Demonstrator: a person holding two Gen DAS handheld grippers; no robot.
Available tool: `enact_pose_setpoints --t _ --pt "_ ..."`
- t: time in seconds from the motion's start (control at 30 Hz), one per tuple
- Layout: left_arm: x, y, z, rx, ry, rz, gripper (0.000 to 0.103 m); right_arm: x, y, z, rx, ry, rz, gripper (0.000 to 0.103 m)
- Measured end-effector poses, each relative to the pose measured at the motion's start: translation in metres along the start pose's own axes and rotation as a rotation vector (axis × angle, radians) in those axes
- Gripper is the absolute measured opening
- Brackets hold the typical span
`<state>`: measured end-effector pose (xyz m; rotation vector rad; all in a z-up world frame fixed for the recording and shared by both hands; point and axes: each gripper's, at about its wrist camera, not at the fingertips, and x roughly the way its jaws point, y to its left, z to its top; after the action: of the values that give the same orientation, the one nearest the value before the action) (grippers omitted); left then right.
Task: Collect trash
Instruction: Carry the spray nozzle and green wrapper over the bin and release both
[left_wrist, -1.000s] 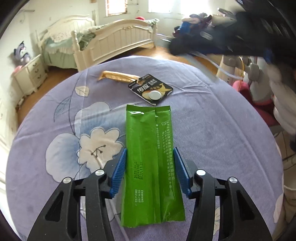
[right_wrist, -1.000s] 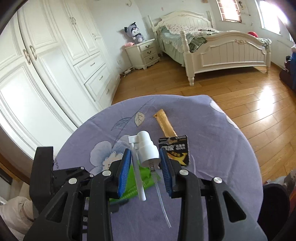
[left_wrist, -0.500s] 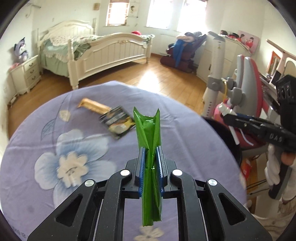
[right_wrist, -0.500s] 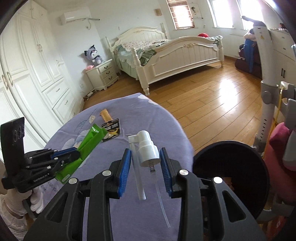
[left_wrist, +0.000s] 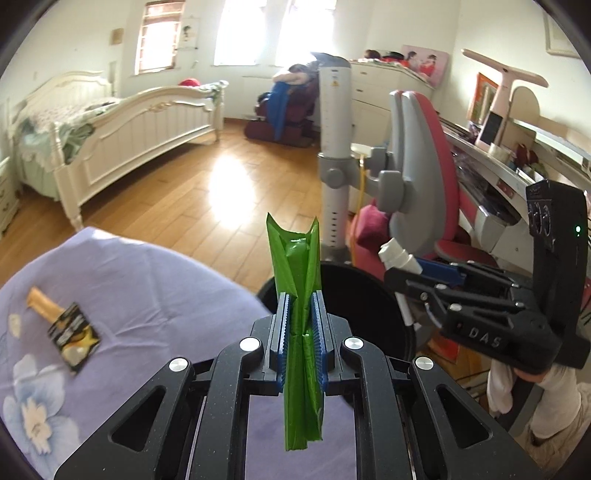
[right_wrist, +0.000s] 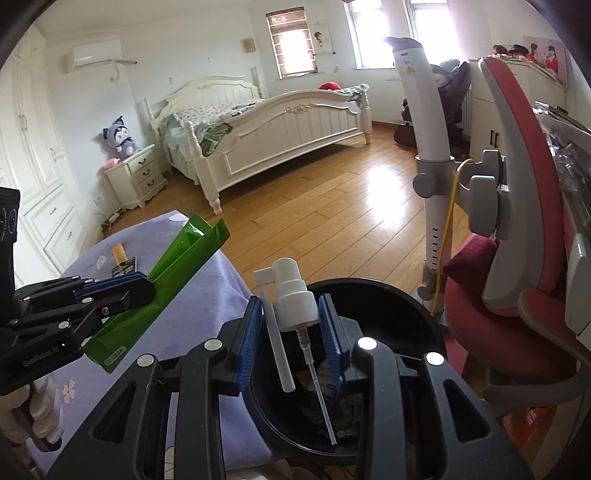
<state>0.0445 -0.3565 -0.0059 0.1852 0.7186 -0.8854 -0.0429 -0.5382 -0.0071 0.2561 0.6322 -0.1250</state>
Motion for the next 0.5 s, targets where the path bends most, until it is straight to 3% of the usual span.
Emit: enact_pose_setpoints --t 0.5 --pt "0.062 -0.025 0.009 0.006 0.071 -0.071 0.013 0.017 -0.039 -0.013 0.057 0.039 -0.050 0.032"
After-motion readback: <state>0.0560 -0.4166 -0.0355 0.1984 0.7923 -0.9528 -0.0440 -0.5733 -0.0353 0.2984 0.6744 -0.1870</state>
